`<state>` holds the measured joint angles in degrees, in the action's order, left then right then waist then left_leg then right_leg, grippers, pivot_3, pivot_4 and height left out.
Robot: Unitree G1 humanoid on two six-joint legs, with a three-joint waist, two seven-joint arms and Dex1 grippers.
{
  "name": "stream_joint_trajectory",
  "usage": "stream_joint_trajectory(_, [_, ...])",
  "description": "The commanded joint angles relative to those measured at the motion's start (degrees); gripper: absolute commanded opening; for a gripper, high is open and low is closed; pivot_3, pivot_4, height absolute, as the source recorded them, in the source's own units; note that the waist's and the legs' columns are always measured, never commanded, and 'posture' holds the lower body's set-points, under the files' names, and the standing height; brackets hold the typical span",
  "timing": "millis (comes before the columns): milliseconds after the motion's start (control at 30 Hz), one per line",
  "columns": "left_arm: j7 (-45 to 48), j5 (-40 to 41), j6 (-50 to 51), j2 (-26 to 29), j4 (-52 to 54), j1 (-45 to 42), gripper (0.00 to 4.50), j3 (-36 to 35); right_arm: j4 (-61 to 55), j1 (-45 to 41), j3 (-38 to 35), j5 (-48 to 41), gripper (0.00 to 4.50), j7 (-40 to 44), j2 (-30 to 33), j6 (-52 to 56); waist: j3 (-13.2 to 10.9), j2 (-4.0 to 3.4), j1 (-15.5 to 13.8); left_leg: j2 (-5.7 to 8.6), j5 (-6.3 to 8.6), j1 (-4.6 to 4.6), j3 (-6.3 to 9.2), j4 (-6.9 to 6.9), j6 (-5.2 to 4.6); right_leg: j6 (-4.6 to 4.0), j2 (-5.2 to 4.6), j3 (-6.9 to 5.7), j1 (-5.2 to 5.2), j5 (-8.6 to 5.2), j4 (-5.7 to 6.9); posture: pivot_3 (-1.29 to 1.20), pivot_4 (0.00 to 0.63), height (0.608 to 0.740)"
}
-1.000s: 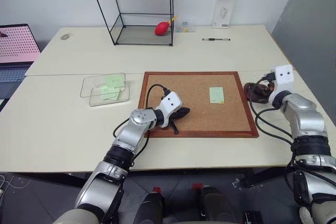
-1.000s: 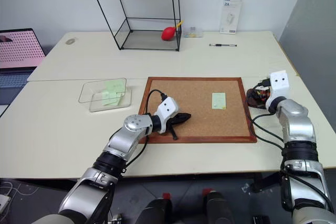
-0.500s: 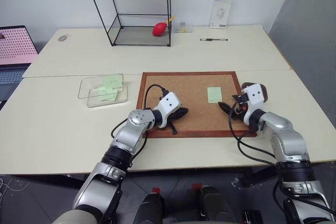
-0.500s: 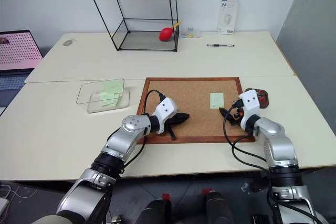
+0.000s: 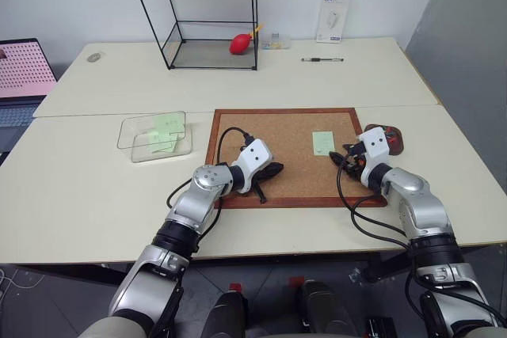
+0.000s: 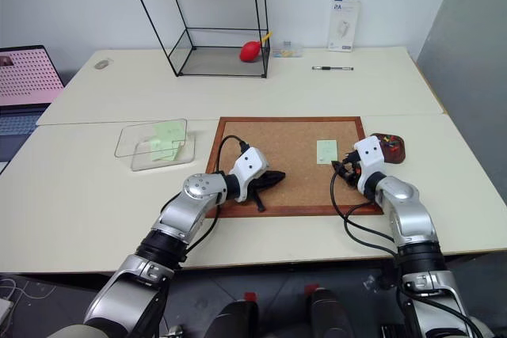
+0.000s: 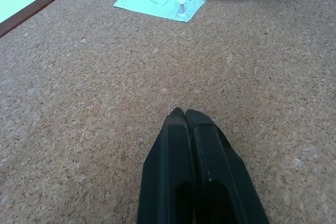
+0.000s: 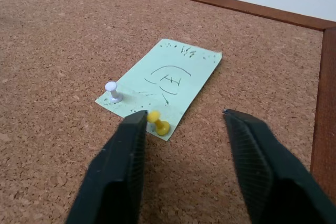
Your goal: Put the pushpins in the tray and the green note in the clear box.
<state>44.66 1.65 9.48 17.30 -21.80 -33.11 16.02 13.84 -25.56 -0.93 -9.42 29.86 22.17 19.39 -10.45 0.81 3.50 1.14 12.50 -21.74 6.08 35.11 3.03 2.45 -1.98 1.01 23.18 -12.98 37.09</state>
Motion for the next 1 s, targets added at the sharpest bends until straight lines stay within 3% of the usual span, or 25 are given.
stream_joint_trajectory(33, [0.5,-2.4,1.8,1.9,-2.2,2.0,0.00,1.0,-0.7,-1.1,-0.3,0.3,1.55,0.2,0.0,-1.6,0.0,0.00,0.0,0.00,0.00,0.00,0.00,0.00,0.00,0.00,0.00,0.00,0.00,0.00,0.00,0.00,0.150,0.740])
stream_joint_trajectory(267, [0.5,-2.7,1.7,2.2,-2.2,2.2,0.00,1.3,-2.4,-0.4,-0.3,-0.2,0.08,1.5,0.3,-1.6,0.0,0.00,0.0,0.00,0.00,0.00,0.00,0.00,0.00,0.00,0.00,0.00,0.00,0.00,0.00,0.00,0.150,0.740])
stream_joint_trajectory(700, [0.3,-3.1,1.5,2.4,-2.6,2.3,0.00,2.0,-13.7,1.6,-1.4,-5.1,0.08,3.6,0.3,2.1,0.0,0.00,0.0,0.00,0.00,0.00,0.01,-0.01,0.00,0.00,0.00,-0.01,0.00,0.00,0.00,0.00,0.150,0.740])
stream_joint_trajectory(1000, [0.2,-3.0,1.3,2.4,-2.5,2.5,0.00,2.2,-12.4,0.8,-5.8,-4.6,0.08,1.0,4.9,4.4,0.0,0.00,-0.1,0.01,0.00,-0.01,0.02,-0.01,0.00,0.00,-0.01,-0.02,0.00,0.00,-0.01,0.00,0.150,0.740])
